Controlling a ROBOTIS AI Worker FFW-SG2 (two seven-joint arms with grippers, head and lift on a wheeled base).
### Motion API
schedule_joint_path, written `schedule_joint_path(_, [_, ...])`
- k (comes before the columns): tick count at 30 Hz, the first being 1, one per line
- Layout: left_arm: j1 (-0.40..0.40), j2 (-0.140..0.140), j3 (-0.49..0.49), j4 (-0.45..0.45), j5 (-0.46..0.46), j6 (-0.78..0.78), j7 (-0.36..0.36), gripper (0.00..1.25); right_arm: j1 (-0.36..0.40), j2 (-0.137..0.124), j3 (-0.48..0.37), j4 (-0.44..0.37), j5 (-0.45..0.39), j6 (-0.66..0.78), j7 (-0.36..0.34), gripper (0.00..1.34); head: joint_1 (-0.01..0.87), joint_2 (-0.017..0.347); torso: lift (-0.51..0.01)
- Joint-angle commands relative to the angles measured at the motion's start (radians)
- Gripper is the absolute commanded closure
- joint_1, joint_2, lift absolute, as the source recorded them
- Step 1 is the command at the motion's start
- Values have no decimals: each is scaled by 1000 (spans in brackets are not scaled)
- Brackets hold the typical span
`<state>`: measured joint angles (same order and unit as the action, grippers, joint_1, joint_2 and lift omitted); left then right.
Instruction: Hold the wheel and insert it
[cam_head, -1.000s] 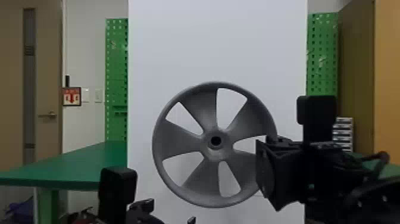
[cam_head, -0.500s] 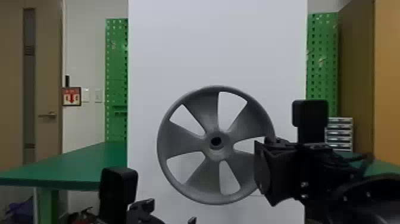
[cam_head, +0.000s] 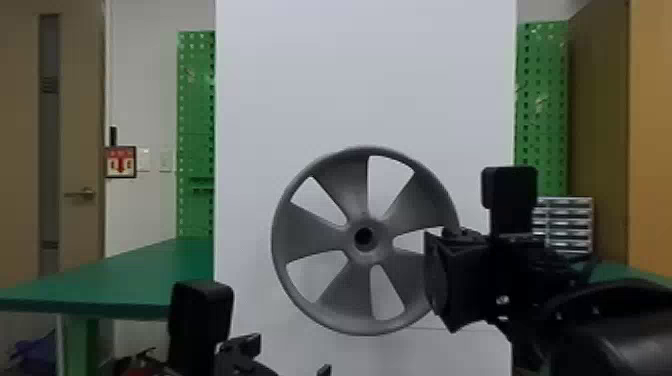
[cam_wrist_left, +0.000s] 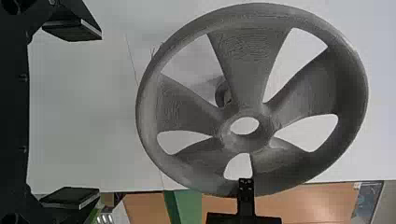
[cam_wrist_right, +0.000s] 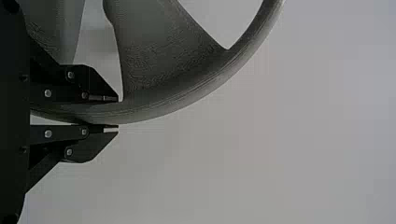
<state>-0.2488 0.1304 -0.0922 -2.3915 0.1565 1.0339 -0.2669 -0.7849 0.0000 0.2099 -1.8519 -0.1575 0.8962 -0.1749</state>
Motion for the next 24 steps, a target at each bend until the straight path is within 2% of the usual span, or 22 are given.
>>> schedule_joint_path(1, [-1,0,-1,0,0,0,0,107,-13,1,3,31,1,-16,0,1188,6,140,-475])
schedule_joint_path(24, [-6,0,-8,0,-5,0,0,107,-53,1,17,118,13,-68,2,1204,6,140,-475])
